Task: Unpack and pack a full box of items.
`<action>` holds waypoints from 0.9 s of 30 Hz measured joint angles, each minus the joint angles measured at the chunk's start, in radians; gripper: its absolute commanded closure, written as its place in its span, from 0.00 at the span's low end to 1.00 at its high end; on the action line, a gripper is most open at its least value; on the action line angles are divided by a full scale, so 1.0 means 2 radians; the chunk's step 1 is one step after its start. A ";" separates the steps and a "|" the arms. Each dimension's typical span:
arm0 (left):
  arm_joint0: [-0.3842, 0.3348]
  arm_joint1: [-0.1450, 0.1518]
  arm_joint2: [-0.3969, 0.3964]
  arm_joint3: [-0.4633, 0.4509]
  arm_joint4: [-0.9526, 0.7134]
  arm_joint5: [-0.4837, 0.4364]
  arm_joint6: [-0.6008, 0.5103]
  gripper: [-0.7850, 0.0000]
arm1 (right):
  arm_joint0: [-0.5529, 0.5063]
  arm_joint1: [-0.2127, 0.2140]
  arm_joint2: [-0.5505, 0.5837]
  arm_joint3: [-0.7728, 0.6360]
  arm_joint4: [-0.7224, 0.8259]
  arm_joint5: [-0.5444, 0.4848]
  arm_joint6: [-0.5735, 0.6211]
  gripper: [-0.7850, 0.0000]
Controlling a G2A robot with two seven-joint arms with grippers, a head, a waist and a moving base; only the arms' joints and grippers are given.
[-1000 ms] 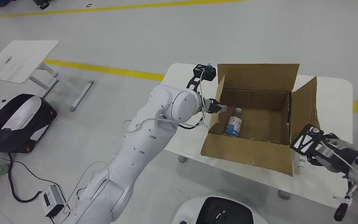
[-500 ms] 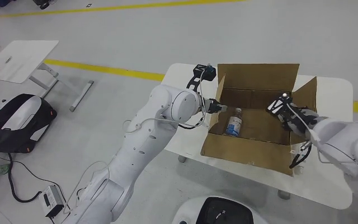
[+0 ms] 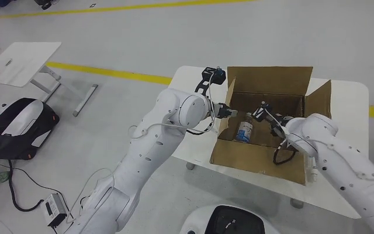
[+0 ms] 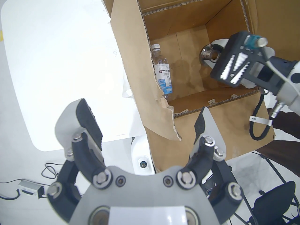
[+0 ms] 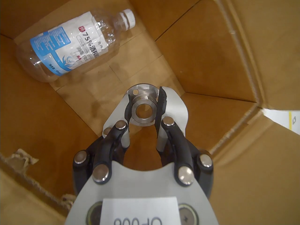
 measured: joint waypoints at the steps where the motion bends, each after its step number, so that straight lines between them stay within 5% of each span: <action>1: 0.000 0.000 0.000 0.000 0.000 0.000 0.000 0.00 | 0.003 -0.007 -0.007 0.015 0.002 -0.004 -0.003 1.00; 3: 0.000 0.000 0.000 0.000 0.000 0.000 0.000 0.00 | 0.006 -0.017 -0.014 0.035 0.005 -0.010 -0.006 0.78; 6: 0.000 0.000 0.000 0.000 0.000 0.000 0.000 0.00 | 0.012 -0.032 -0.022 0.067 0.009 -0.018 -0.013 0.59; 8: 0.000 0.000 0.000 0.000 0.000 0.000 0.000 0.00 | 0.016 -0.039 -0.024 0.079 0.010 -0.021 -0.016 0.34; 15: 0.000 0.000 0.000 0.000 0.000 0.000 0.000 0.00 | 0.024 -0.055 -0.019 0.108 0.009 -0.031 -0.025 0.22; 20: 0.000 0.000 0.000 0.000 0.000 0.000 0.000 0.00 | 0.028 -0.053 0.002 0.103 0.013 -0.033 -0.034 0.35; 21: 0.000 0.000 0.000 0.000 0.000 0.000 0.000 0.00 | 0.029 -0.051 0.009 0.097 0.015 -0.032 -0.036 0.50; 23: 0.000 0.000 0.000 0.000 0.000 0.000 0.000 0.00 | 0.030 -0.042 0.032 0.075 0.016 -0.033 -0.039 0.58; 27: 0.000 0.000 0.000 0.000 0.000 0.000 0.000 0.00 | 0.013 -0.013 0.096 0.002 0.012 -0.031 -0.024 0.97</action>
